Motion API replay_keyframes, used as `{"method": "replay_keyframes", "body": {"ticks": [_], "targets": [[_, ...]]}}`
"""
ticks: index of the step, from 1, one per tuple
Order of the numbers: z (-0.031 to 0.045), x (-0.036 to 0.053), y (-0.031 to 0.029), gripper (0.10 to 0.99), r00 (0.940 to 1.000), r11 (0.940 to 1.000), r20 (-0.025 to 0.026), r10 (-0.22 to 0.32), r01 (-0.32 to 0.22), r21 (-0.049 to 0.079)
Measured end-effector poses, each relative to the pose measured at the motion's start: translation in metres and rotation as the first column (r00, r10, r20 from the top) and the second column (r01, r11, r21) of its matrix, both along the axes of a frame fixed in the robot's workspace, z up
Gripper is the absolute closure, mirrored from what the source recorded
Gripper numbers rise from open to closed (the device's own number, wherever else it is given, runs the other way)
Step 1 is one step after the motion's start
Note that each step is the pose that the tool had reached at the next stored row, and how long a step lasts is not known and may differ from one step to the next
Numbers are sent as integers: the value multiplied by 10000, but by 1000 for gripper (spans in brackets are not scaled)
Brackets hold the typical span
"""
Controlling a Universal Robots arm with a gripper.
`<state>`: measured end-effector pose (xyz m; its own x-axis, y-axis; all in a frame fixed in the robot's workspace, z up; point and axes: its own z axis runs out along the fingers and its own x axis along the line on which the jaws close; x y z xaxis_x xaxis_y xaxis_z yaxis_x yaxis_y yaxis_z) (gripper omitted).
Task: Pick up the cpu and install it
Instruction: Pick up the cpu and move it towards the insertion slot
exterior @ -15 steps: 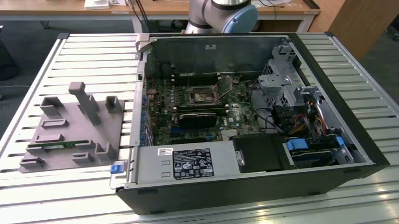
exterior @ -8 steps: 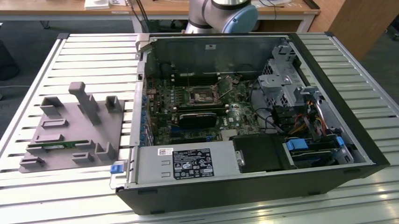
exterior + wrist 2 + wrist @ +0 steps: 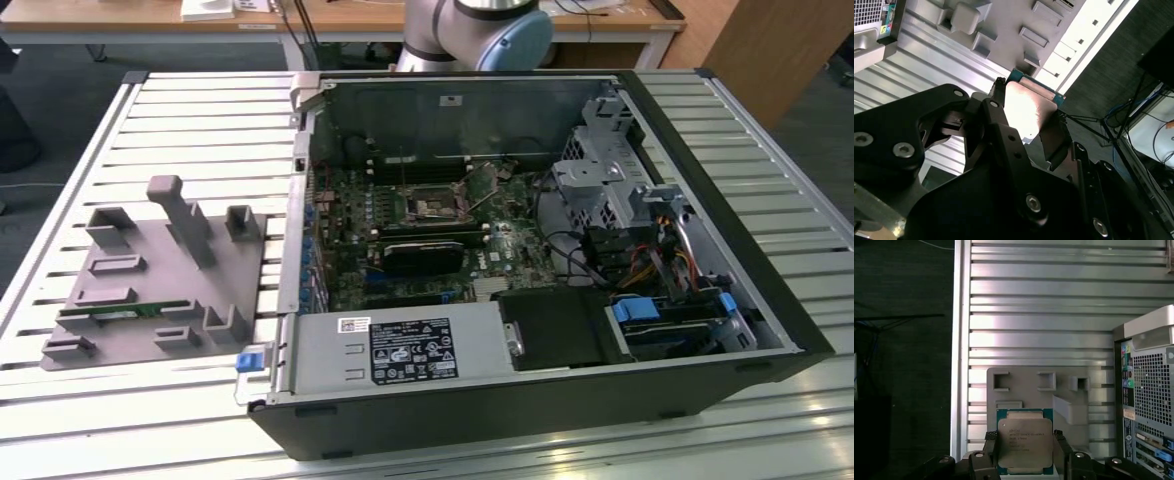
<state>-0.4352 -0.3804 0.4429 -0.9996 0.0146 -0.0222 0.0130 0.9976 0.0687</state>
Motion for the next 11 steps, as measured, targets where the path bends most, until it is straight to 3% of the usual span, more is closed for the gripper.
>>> {"method": "replay_keyframes", "body": {"ticks": [11], "targets": [[0, 142, 2, 557, 10000, 10000, 0, 1, -1, 2]]}}
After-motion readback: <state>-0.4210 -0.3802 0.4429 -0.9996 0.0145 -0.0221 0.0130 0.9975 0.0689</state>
